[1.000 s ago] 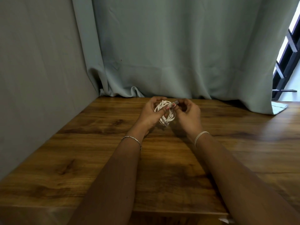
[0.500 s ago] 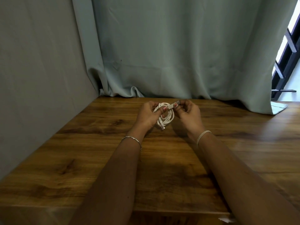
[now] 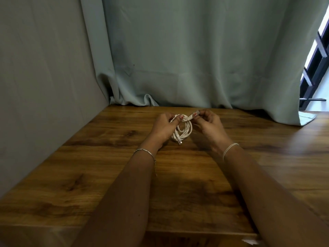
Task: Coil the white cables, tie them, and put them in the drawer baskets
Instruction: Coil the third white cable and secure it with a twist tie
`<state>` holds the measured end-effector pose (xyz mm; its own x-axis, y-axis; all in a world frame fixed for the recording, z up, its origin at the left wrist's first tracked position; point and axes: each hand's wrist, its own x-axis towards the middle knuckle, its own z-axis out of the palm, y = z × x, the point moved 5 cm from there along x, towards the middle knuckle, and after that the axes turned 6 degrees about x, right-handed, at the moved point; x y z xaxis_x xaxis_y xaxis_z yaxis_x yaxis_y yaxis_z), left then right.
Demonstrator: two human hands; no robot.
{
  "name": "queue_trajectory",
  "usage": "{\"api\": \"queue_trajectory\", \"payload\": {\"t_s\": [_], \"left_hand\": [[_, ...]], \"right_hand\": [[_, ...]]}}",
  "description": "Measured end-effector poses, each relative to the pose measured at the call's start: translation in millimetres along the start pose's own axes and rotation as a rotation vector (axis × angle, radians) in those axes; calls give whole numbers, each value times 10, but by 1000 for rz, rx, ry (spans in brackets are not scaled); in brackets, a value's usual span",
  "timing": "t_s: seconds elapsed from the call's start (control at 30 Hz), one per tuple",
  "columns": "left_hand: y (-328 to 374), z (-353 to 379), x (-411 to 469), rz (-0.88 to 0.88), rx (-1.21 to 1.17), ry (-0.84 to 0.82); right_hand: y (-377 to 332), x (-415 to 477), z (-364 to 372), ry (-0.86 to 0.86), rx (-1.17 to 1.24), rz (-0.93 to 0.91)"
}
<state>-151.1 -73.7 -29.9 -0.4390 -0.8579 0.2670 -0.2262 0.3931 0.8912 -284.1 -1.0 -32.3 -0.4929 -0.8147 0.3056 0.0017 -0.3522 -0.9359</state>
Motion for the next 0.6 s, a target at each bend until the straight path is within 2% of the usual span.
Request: {"api": "queue_trajectory", "payload": {"t_s": [0.1, 0.27, 0.37, 0.5, 0.6], "left_hand": [[-5, 23, -2, -27, -134, -16], [19, 37, -37, -38, -337, -16], [33, 41, -58, -66, -417, -32], [7, 62, -52, -124, -480, -81], [-27, 60, -30, -165, -479, -58]], "right_hand": [[-2, -27, 33, -23, 79, 16], [22, -78, 114, -134, -14, 32], [17, -77, 104, -138, -44, 25], [-65, -68, 94, -178, -364, -153], [-71, -95, 110, -181, -497, -194]]}}
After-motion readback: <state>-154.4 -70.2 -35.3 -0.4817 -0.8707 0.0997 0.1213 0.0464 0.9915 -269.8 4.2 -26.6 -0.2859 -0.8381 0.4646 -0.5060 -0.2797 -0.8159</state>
